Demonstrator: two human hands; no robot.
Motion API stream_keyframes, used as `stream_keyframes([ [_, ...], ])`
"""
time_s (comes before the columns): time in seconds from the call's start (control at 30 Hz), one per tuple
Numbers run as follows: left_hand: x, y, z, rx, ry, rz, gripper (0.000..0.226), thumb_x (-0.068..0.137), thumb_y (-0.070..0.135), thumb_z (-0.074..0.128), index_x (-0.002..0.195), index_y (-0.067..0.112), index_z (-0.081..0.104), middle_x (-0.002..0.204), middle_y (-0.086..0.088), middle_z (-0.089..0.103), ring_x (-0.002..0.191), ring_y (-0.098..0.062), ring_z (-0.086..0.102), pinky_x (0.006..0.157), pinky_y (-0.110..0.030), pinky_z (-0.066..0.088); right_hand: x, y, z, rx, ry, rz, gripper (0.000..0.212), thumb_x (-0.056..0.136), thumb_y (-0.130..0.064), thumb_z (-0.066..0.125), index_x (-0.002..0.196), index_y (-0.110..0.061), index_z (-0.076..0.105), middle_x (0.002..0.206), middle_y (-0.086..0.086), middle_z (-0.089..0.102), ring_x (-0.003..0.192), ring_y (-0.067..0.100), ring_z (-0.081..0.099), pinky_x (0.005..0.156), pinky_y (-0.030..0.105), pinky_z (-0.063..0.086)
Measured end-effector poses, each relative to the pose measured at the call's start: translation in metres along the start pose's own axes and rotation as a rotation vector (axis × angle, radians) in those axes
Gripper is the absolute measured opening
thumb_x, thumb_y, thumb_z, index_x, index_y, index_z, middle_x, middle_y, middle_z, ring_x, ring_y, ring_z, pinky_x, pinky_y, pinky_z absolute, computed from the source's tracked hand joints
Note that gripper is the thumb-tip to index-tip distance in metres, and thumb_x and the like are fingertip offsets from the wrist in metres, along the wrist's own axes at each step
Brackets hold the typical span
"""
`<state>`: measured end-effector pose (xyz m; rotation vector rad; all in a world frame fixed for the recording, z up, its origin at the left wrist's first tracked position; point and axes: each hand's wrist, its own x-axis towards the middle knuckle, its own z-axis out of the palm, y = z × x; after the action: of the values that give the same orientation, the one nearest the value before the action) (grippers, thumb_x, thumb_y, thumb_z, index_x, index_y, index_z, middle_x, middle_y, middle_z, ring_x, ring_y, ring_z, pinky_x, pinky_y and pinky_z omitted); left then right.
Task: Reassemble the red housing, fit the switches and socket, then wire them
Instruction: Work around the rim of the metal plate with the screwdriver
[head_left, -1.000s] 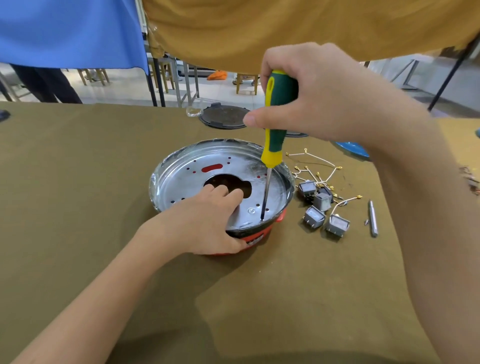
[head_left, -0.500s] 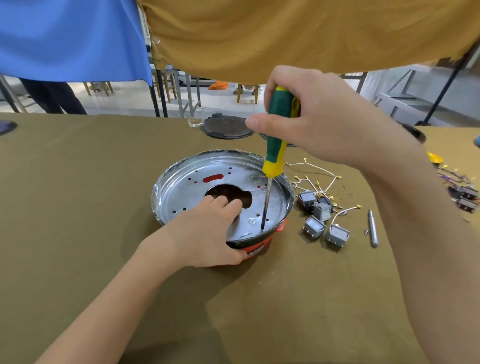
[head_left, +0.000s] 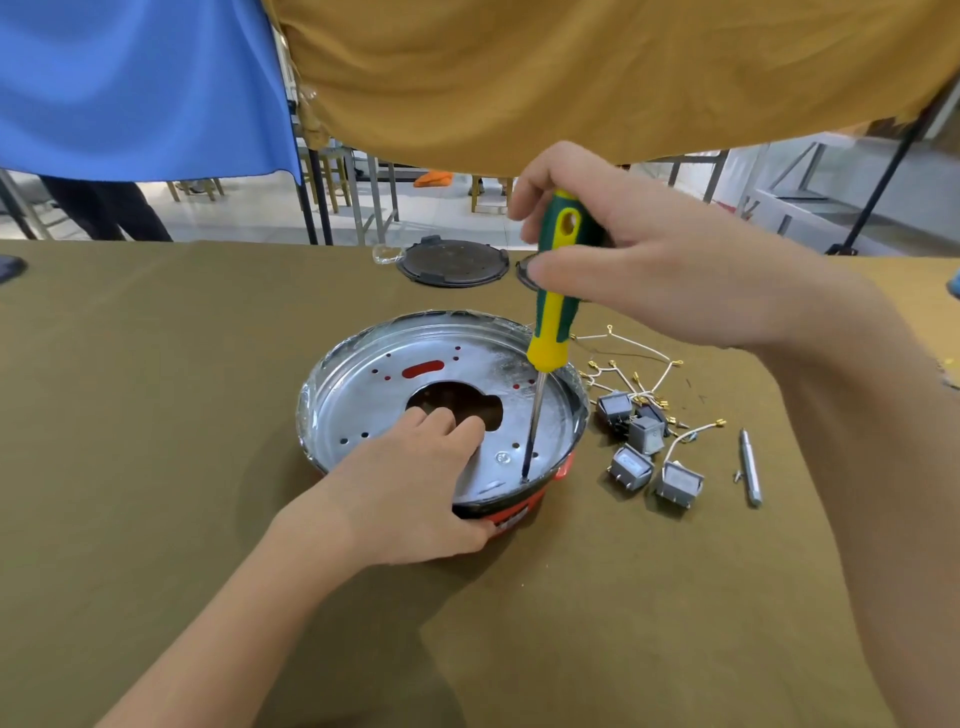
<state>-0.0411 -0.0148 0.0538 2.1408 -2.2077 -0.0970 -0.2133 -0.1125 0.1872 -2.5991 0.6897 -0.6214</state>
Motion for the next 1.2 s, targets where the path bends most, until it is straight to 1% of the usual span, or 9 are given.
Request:
stream_keyframes([
  [0.1, -0.002, 0.000, 0.002, 0.005, 0.037, 0.004, 0.053, 0.080, 0.071, 0.051, 0.112, 0.032, 0.037, 0.097, 0.014, 0.039, 0.099, -0.011, 0.038, 0.075, -0.029, 0.045, -0.002, 0.000, -0.005, 0.072, -0.041, -0.051, 0.022, 0.090, -0.019, 0.068, 0.107, -0.024, 0.056, 0.095, 0.011, 0.061, 0.081, 0.026, 0.057, 0.075, 0.043, 0.052],
  [0.2, -0.004, 0.000, 0.003, 0.009, 0.077, 0.006, 0.055, 0.080, 0.071, 0.051, 0.115, 0.032, 0.039, 0.100, 0.014, 0.041, 0.098, -0.010, 0.040, 0.072, -0.026, 0.040, 0.001, -0.001, -0.008, -0.058, 0.017, -0.043, 0.020, 0.082, -0.034, 0.075, 0.090, -0.026, 0.058, 0.072, -0.006, 0.059, 0.059, 0.009, 0.050, 0.056, 0.023, 0.043],
  [0.37, -0.003, -0.001, 0.003, 0.022, 0.085, 0.004, 0.061, 0.080, 0.073, 0.049, 0.124, 0.031, 0.040, 0.109, 0.013, 0.045, 0.106, -0.010, 0.043, 0.076, -0.026, 0.041, 0.011, 0.004, -0.004, -0.374, 0.153, 0.088, 0.033, 0.082, -0.051, 0.068, 0.082, -0.021, 0.055, 0.064, -0.003, 0.056, 0.056, 0.013, 0.050, 0.051, 0.031, 0.035],
  [0.6, -0.003, -0.001, -0.002, -0.002, 0.041, -0.028, 0.076, 0.068, 0.081, 0.033, 0.123, 0.029, 0.044, 0.109, 0.013, 0.047, 0.107, -0.010, 0.045, 0.086, -0.035, 0.050, 0.007, 0.014, -0.008, 0.077, -0.016, 0.008, 0.026, 0.087, -0.026, 0.072, 0.107, -0.025, 0.055, 0.095, 0.006, 0.061, 0.086, 0.032, 0.058, 0.078, 0.048, 0.055],
  [0.8, -0.004, 0.001, 0.004, 0.022, 0.156, -0.018, 0.067, 0.075, 0.076, 0.046, 0.122, 0.029, 0.047, 0.108, 0.014, 0.049, 0.105, -0.009, 0.047, 0.081, -0.030, 0.050, 0.014, -0.001, -0.002, -0.188, 0.111, -0.011, 0.042, 0.073, -0.065, 0.067, 0.084, -0.025, 0.058, 0.071, 0.004, 0.061, 0.063, 0.019, 0.056, 0.061, 0.039, 0.051],
  [0.93, -0.005, 0.001, 0.004, 0.043, 0.181, -0.002, 0.069, 0.076, 0.078, 0.046, 0.125, 0.030, 0.048, 0.108, 0.015, 0.051, 0.106, -0.008, 0.047, 0.086, -0.031, 0.050, 0.013, -0.004, -0.005, -0.012, -0.073, -0.098, 0.024, 0.087, -0.034, 0.065, 0.109, -0.026, 0.058, 0.092, 0.014, 0.061, 0.075, 0.028, 0.055, 0.070, 0.049, 0.052],
  [1.03, -0.009, -0.004, -0.006, -0.157, 0.107, 0.013, 0.081, 0.068, 0.090, 0.043, 0.130, 0.039, 0.050, 0.118, 0.022, 0.055, 0.113, 0.000, 0.047, 0.092, -0.019, 0.043, 0.011, -0.004, -0.006, -0.010, -0.068, -0.138, 0.021, 0.089, -0.027, 0.070, 0.105, -0.021, 0.059, 0.081, 0.007, 0.057, 0.071, 0.024, 0.052, 0.070, 0.046, 0.050],
  [1.1, -0.010, -0.018, -0.019, -0.435, 0.269, -0.060, 0.070, 0.068, 0.090, 0.041, 0.119, 0.044, 0.057, 0.112, 0.023, 0.061, 0.103, 0.005, 0.056, 0.081, -0.006, 0.039, 0.012, -0.003, -0.007, -0.033, -0.048, -0.121, 0.020, 0.087, -0.032, 0.071, 0.099, -0.022, 0.059, 0.074, -0.001, 0.055, 0.067, 0.019, 0.053, 0.070, 0.044, 0.052],
  [1.2, -0.001, -0.070, -0.027, -0.423, 0.549, -0.469, 0.063, 0.080, 0.076, 0.049, 0.124, 0.032, 0.057, 0.122, 0.009, 0.060, 0.109, -0.009, 0.059, 0.089, -0.025, 0.046, 0.013, -0.004, -0.008, -0.077, -0.051, -0.099, 0.020, 0.082, -0.040, 0.070, 0.090, -0.026, 0.059, 0.074, -0.003, 0.060, 0.065, 0.017, 0.056, 0.069, 0.041, 0.054],
])
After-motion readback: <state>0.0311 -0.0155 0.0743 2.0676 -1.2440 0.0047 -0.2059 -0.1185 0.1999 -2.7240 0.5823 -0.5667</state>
